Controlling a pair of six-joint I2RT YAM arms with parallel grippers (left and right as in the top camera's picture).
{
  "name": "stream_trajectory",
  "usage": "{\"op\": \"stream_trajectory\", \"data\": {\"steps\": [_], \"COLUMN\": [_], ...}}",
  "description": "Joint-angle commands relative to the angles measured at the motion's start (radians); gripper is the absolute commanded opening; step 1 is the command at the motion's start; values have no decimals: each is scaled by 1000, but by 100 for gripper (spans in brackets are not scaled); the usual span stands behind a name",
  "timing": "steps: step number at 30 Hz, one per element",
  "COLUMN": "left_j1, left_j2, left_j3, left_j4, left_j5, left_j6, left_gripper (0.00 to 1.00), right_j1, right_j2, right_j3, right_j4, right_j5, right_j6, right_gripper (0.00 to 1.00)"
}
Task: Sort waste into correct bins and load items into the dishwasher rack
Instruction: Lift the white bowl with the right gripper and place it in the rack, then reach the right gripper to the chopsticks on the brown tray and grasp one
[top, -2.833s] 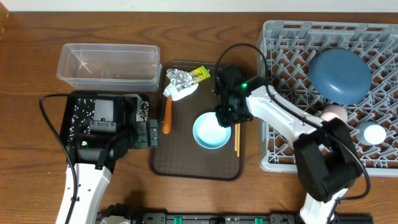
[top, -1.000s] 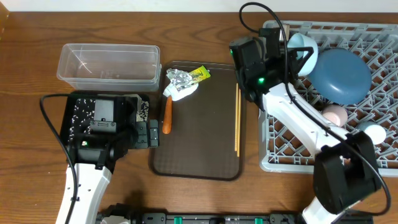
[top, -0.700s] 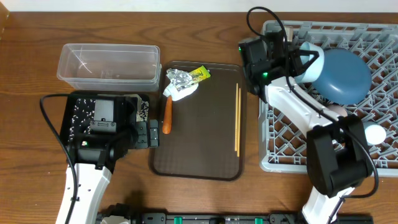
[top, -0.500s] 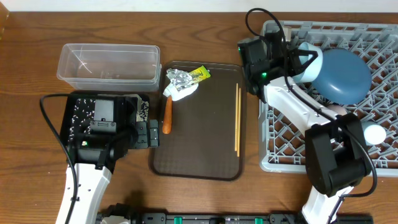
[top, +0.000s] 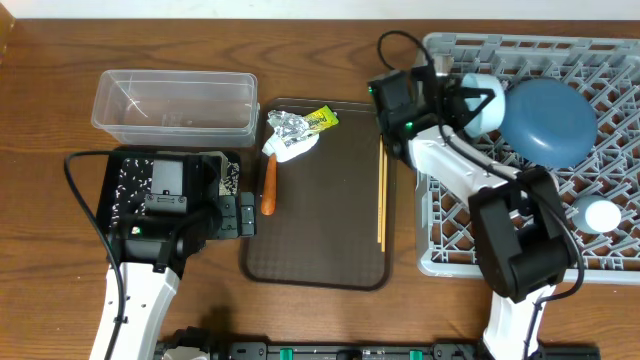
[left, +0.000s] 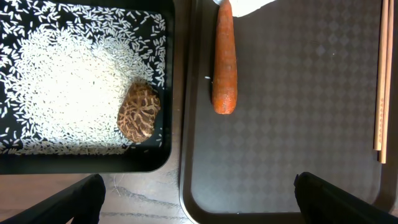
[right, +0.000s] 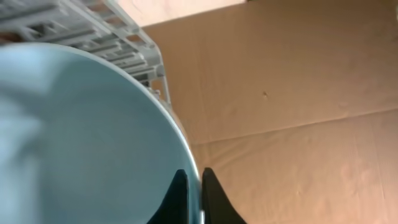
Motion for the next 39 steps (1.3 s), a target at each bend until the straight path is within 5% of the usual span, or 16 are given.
{"op": "stream_trajectory", "data": {"steps": [1, 5, 9, 23, 33, 39], "left_j1": [6, 6, 6, 6, 6, 6], "left_j2": [-7, -6, -6, -7, -7, -7], "left_j3": [19, 19, 19, 19, 19, 19], "left_j4": [-3, -3, -3, -3, -3, -3], "left_j5": [-6, -6, -6, -6, -6, -6], "left_j6": [-5, -5, -5, -5, -5, -5], "left_gripper": [98, 98, 98, 98, 98, 98], "right_j1": [46, 85, 116, 227, 290, 286], "right_j2": [29, 29, 29, 15, 15, 15], "right_j3": [1, 1, 1, 1, 1, 1], "right_j4": [2, 3, 14, 538, 546, 403], "right_j5": [-87, -137, -132, -77, -139, -321], "right_j6": [-66, -82, -84, -437, -366, -256], "right_gripper": [23, 44, 98, 99, 99, 99]}}
